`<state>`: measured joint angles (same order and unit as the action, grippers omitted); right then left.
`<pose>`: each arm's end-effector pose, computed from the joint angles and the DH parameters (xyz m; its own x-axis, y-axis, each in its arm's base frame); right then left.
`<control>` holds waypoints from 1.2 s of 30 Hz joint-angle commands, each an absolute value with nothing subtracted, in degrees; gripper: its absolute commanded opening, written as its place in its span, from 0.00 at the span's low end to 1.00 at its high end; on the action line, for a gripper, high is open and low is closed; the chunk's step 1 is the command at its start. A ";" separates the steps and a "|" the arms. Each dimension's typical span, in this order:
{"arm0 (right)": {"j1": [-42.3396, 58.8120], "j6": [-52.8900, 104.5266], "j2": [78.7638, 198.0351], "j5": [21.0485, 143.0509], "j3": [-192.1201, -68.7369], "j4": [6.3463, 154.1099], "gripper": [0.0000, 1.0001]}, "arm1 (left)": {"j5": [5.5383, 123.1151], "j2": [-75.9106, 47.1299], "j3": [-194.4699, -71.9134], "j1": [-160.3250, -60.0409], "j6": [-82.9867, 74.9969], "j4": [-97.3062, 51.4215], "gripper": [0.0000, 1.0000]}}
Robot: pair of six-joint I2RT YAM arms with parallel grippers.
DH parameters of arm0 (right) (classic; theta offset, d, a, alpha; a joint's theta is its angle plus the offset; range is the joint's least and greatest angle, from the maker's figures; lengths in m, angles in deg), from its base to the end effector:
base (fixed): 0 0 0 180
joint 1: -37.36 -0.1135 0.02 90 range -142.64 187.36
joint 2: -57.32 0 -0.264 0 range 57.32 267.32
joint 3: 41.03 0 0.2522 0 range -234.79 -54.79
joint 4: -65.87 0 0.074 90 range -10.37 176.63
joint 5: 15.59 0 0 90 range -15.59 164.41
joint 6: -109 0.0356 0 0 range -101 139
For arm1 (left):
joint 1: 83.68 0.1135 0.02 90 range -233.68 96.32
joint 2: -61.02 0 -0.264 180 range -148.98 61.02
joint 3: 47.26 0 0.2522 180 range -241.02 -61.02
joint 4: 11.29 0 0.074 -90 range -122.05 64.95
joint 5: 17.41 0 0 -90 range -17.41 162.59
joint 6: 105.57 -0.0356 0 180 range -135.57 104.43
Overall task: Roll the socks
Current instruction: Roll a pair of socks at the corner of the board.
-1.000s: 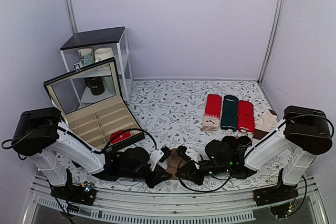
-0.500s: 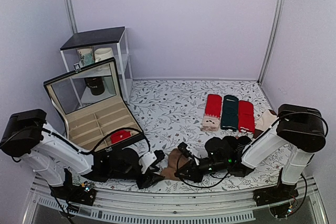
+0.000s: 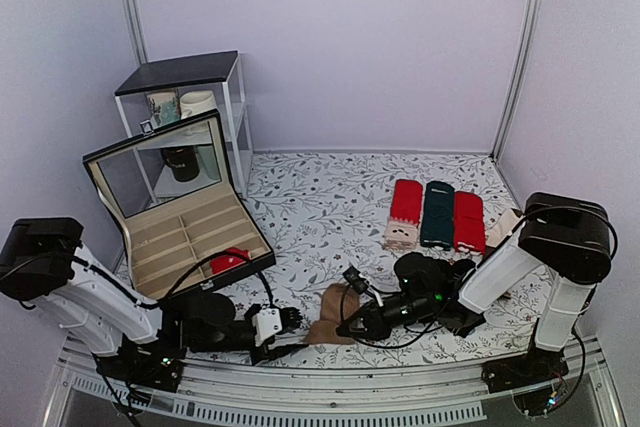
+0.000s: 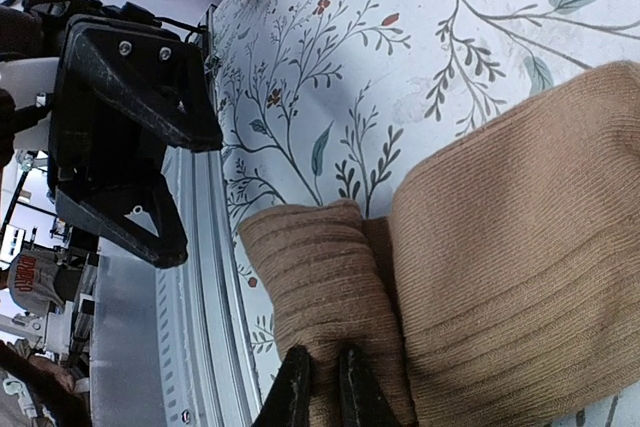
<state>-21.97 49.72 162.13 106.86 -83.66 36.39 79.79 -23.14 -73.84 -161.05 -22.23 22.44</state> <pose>0.1329 0.2615 0.0895 -0.7253 -0.3780 -0.5753 -0.6812 0.2736 0.6791 0.0543 -0.2218 0.1190 0.0216 0.4300 -0.9026 0.9469 0.2808 0.1564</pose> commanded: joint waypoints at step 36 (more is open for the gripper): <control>-20.91 50.12 168.24 108.51 -82.05 55.55 0.09 | 76.14 -40.39 -82.40 -159.31 -29.67 26.55 0.59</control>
